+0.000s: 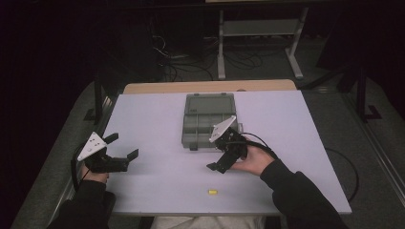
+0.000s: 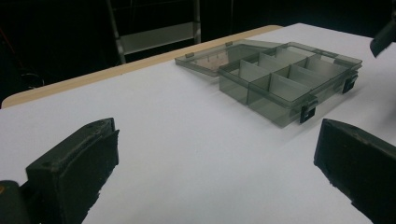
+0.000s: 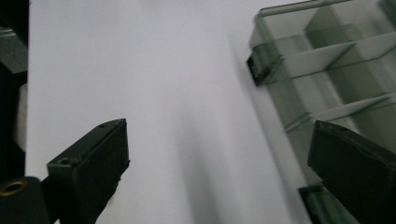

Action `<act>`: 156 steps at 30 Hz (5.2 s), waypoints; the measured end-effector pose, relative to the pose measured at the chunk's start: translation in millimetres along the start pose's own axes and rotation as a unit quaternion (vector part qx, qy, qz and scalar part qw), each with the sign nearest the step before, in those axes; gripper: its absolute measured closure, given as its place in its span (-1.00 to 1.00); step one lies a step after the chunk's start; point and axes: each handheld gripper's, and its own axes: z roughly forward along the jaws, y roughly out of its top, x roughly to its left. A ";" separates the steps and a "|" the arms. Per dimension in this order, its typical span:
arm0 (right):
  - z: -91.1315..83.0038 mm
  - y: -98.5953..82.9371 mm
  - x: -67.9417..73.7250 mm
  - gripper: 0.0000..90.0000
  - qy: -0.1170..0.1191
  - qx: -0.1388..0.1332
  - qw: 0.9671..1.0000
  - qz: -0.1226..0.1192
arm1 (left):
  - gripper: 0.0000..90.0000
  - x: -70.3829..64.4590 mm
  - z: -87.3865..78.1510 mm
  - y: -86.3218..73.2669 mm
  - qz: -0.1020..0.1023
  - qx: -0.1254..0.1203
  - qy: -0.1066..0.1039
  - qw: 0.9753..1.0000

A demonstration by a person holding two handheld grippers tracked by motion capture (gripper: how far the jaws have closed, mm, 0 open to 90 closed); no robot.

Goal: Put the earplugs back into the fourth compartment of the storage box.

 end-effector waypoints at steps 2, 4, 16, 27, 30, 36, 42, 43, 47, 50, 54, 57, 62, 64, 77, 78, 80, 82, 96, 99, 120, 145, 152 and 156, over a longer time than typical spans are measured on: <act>3.5 -1.5 4.5 -0.89 0.005 0.008 1.000 -0.006 | -1.00 -0.1 -0.1 0.0 0.000 0.000 0.000 1.000; 6.3 -3.0 9.2 -0.89 0.011 0.012 1.000 -0.009 | -1.00 -0.2 0.0 0.0 0.000 0.000 0.000 1.000; 15.9 -13.4 37.2 -0.87 0.037 0.015 0.999 -0.035 | -1.00 -0.3 0.0 0.0 0.000 0.000 0.000 1.000; 29.0 -30.5 53.2 -0.69 0.064 0.031 0.996 -0.049 | -1.00 -0.5 0.3 0.0 0.000 0.000 0.000 1.000; 30.9 -32.5 54.9 -0.57 0.072 0.033 0.995 -0.052 | -1.00 -0.6 0.2 0.0 0.000 0.001 -0.001 1.000; 33.2 -34.2 57.6 -0.18 0.088 0.040 0.993 -0.065 | -1.00 -0.6 0.2 0.0 0.000 0.000 -0.001 1.000; 32.8 -34.7 59.9 0.20 0.098 0.043 0.991 -0.079 | -1.00 -0.5 0.2 0.0 0.000 0.000 -0.001 1.000; 33.1 -34.8 60.2 0.23 0.098 0.044 0.991 -0.081 | -1.00 -0.6 0.2 0.0 0.000 0.000 -0.001 1.000; 34.0 -35.2 62.3 0.39 0.101 0.048 0.990 -0.089 | -1.00 -0.6 0.2 0.0 0.000 0.000 -0.001 1.000; 35.1 -35.5 63.3 0.46 0.100 0.050 0.990 -0.089 | -1.00 -0.6 0.2 0.0 0.000 0.000 -0.001 1.000; 35.9 -36.0 62.5 0.53 0.099 0.053 0.990 -0.087 | -1.00 -0.6 0.2 0.0 0.001 0.001 -0.001 1.000; 37.0 -36.4 62.2 0.62 0.094 0.057 0.990 -0.087 | -1.00 -0.7 0.5 -0.1 0.001 0.002 -0.002 1.000; 37.0 -36.5 61.7 0.75 0.092 0.057 0.991 -0.084 | -1.00 -0.6 0.5 -0.1 0.001 0.002 -0.002 1.000; 37.0 -36.4 62.0 0.76 0.090 0.057 0.991 -0.085 | -1.00 -0.6 0.5 -0.1 0.001 0.002 -0.002 1.000; 22.9 -33.1 56.0 0.76 0.087 0.029 0.993 -0.072 | -1.00 -0.7 0.6 -0.1 0.001 0.002 -0.002 1.000; 21.5 -32.7 55.2 0.76 0.085 0.026 0.993 -0.073 | -1.00 -0.7 0.6 -0.1 0.001 0.002 -0.002 1.000; 18.3 -31.5 53.9 0.76 0.081 0.021 0.994 -0.071 | -1.00 -0.6 0.6 -0.1 0.001 0.002 -0.002 1.000; 15.5 -30.3 52.7 0.76 0.077 0.018 0.994 -0.070 | -1.00 -0.7 0.5 -0.1 0.001 0.002 -0.002 1.000; -12.2 -17.7 38.5 0.76 0.049 0.001 0.997 -0.065 | -1.00 -0.7 0.8 -0.1 0.001 0.003 0.000 1.000; -13.8 -15.7 32.9 0.76 0.048 0.002 0.997 -0.061 | -1.00 -0.7 0.7 -0.2 0.001 0.003 -0.001 1.000; -34.5 13.7 -9.2 0.76 0.019 0.003 0.999 -0.040 | -1.00 -0.5 1.0 -0.3 -0.001 0.002 -0.002 1.000; -39.1 24.5 -98.2 0.77 -0.032 0.014 0.998 0.049 | -1.00 0.0 0.8 -0.4 -0.001 0.003 -0.004 1.000; -32.0 16.3 -115.6 0.77 -0.041 0.016 0.996 0.077 | -1.00 0.2 0.9 -0.4 -0.001 0.004 -0.005 1.000; -28.2 13.4 -121.3 0.77 -0.045 0.019 0.995 0.086 | -1.00 0.1 1.0 -0.4 -0.001 0.004 -0.005 1.000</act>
